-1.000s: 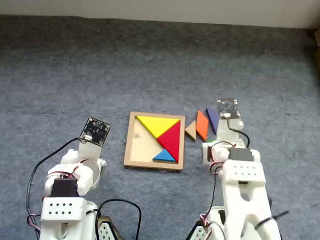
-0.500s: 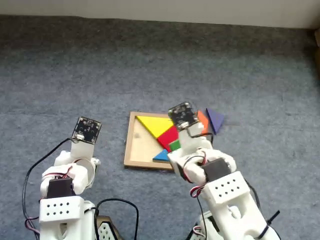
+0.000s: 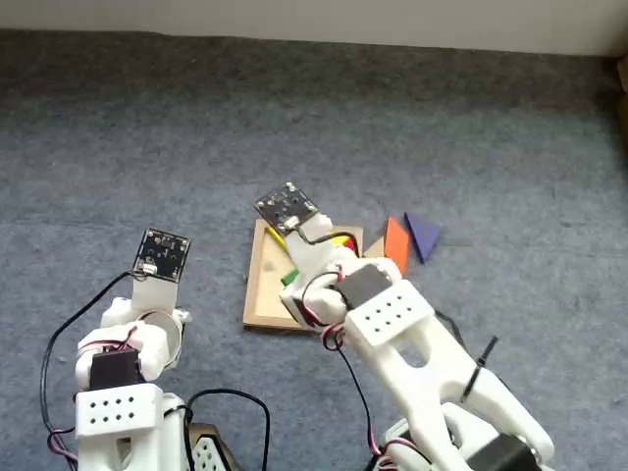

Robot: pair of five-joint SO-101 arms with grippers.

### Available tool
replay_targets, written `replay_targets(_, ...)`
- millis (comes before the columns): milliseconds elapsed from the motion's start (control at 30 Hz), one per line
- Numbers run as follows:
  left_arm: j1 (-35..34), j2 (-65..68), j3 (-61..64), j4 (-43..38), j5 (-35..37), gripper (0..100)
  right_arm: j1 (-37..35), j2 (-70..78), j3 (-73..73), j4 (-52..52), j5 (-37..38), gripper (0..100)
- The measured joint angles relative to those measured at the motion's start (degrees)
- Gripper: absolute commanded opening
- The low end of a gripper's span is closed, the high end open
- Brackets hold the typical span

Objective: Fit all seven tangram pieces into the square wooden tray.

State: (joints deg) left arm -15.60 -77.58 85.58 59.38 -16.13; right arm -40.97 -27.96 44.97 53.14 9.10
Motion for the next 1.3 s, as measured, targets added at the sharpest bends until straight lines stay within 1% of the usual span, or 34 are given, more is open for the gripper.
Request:
replay_targets(100,0.00,0.00,0.00,0.00,0.00,15,-0.97,5.10,-1.76,-0.18,0.00,5.6)
replay_targets(233,0.00,0.00,0.00,0.00,0.00,15,-1.85,10.90,-1.93,-3.69,0.00,5.6)
replay_targets(467,0.00,0.00,0.00,0.00,0.00,15,-1.85,17.49,-3.87,-7.56,0.09,5.7)
replay_targets(667,0.00,0.00,0.00,0.00,0.00,15,-0.70,21.71,-6.42,-7.82,6.33,6.3)
replay_targets(833,0.00,0.00,0.00,0.00,0.00,15,-0.09,23.03,-6.59,-8.00,7.21,16.3)
replay_targets(900,0.00,0.00,0.00,0.00,0.00,15,-0.09,23.03,-6.59,-8.00,7.21,18.7)
replay_targets(1300,0.00,0.00,0.00,0.00,0.00,15,0.18,23.03,-6.68,-8.00,7.03,19.3)
